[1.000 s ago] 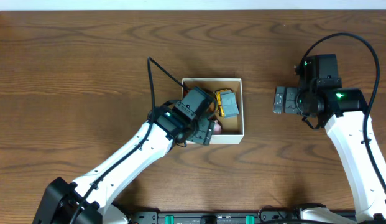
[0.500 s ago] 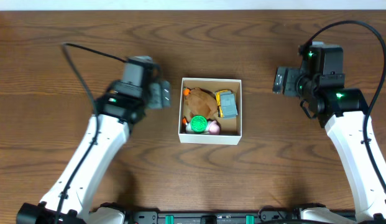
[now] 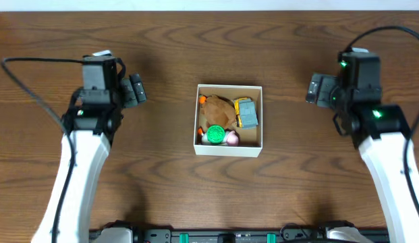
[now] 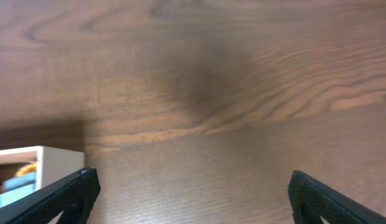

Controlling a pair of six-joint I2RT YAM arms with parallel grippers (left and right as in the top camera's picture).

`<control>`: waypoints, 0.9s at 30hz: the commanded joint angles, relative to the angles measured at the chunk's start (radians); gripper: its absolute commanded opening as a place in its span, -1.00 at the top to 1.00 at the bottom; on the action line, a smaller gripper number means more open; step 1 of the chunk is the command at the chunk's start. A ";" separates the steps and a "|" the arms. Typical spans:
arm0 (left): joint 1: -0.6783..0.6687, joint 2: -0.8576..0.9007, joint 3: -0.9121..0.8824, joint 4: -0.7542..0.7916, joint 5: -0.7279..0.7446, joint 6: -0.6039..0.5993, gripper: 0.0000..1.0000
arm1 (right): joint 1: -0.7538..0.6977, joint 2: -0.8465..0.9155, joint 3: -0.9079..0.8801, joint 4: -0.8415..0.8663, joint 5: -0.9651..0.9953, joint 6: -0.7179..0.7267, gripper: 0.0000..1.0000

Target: Pack container

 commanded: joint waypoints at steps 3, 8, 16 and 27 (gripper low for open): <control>-0.004 -0.196 -0.093 0.005 0.014 0.002 -0.96 | 0.009 -0.223 -0.080 -0.012 0.047 0.068 -0.99; -0.004 -0.404 -0.236 0.060 0.016 -0.007 -0.96 | 0.010 -0.476 -0.268 0.005 0.074 0.077 -0.98; -0.050 -0.694 -0.429 0.125 0.021 -0.007 -0.96 | 0.009 -0.819 -0.515 -0.011 0.084 0.103 -0.98; -0.071 -0.768 -0.481 0.048 0.021 -0.022 -0.96 | 0.008 -0.873 -0.549 -0.113 0.056 0.103 -0.98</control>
